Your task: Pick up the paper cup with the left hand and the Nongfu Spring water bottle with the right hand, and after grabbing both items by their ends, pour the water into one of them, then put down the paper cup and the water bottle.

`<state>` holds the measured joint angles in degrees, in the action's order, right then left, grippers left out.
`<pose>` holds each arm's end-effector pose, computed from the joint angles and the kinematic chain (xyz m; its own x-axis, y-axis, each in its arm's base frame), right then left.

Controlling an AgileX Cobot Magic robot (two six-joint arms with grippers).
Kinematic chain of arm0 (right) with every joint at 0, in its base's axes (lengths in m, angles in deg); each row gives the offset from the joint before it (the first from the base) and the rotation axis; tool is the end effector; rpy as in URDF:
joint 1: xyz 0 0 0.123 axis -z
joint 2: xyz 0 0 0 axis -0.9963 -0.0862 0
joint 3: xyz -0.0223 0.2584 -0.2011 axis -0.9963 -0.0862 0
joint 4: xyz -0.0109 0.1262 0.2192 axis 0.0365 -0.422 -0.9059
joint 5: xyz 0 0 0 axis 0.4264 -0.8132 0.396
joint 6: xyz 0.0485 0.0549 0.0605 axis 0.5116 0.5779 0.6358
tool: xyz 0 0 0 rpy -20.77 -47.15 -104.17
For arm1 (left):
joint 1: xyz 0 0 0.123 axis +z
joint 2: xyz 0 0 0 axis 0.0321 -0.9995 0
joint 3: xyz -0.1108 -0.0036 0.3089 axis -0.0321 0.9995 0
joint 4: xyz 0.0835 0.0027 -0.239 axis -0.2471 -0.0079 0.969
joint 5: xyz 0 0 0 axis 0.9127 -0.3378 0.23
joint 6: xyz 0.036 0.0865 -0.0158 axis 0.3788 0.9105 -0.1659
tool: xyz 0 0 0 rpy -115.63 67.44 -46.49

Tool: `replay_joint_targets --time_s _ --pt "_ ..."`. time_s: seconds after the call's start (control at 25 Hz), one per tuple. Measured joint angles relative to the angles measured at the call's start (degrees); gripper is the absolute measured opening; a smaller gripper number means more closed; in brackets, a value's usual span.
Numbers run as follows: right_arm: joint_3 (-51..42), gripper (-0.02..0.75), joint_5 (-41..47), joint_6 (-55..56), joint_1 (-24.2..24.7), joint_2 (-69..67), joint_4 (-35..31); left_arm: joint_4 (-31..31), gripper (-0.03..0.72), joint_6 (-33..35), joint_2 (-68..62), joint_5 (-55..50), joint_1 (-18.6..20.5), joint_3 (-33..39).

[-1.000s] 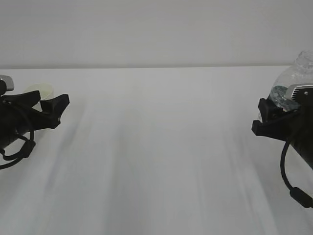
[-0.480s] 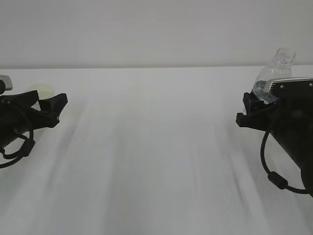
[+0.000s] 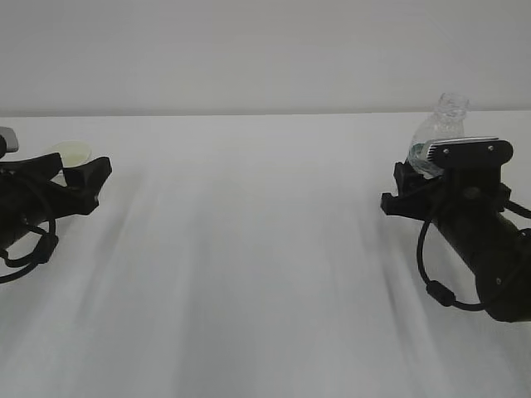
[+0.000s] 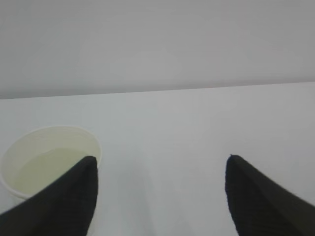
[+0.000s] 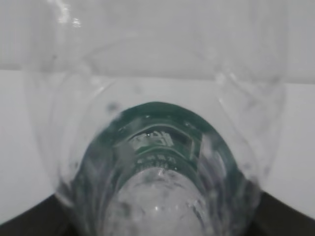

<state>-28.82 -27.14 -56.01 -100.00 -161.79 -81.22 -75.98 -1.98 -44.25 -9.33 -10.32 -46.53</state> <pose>0.3513 0.0755 0.1365 -0.2013 -0.0820 -0.9761 -0.0827 0.9944 -0.0665 0.3173 -0.0588 0.1728 -0.1655 -0.0785 -0.9831 0.2472 0.9617 -0.1184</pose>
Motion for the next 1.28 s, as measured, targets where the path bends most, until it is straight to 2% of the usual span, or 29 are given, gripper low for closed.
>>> replay_joint_targets --time_s 0.84,1.28 --pt "11.24 0.43 4.73 0.0 0.9 -9.78 -0.07 1.51 0.575 0.0 0.0 0.0 0.0 0.0" --pt "11.49 0.43 5.22 0.0 2.39 -9.78 -0.41 1.65 0.561 0.19 0.0 0.0 0.0 0.0"
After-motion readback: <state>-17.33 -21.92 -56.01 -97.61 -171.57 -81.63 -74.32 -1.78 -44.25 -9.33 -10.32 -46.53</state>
